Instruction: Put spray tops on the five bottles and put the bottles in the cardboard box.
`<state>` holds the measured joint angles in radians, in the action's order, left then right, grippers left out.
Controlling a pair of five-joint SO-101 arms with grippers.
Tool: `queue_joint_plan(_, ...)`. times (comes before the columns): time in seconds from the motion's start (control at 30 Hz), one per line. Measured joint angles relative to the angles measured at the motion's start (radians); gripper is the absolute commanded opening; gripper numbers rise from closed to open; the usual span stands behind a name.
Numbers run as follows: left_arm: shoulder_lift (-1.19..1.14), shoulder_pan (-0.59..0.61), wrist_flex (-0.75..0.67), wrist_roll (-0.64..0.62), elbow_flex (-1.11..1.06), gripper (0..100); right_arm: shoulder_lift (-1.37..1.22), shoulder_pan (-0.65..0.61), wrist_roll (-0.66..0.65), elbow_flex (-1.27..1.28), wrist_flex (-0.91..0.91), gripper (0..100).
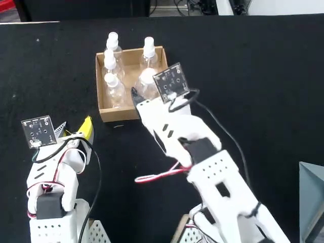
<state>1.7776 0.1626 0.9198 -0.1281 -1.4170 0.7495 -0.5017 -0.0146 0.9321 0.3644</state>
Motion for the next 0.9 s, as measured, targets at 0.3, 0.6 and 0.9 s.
queue_joint_plan(0.3, 0.0, 0.015, 0.0, 0.0, 0.0, 20, -0.163, 0.002, 0.0, 0.0, -0.152, 14.9)
queue_joint_plan(0.6, 0.0, 0.028, 0.0, 0.0, 0.0, 20, -0.342, 0.057, 0.0, -0.08, -0.204, 14.9)
queue_joint_plan(0.9, 0.0, 0.028, 0.0, 0.0, 0.0, 20, -0.509, 0.069, 0.0, -0.158, -0.229, 14.9)
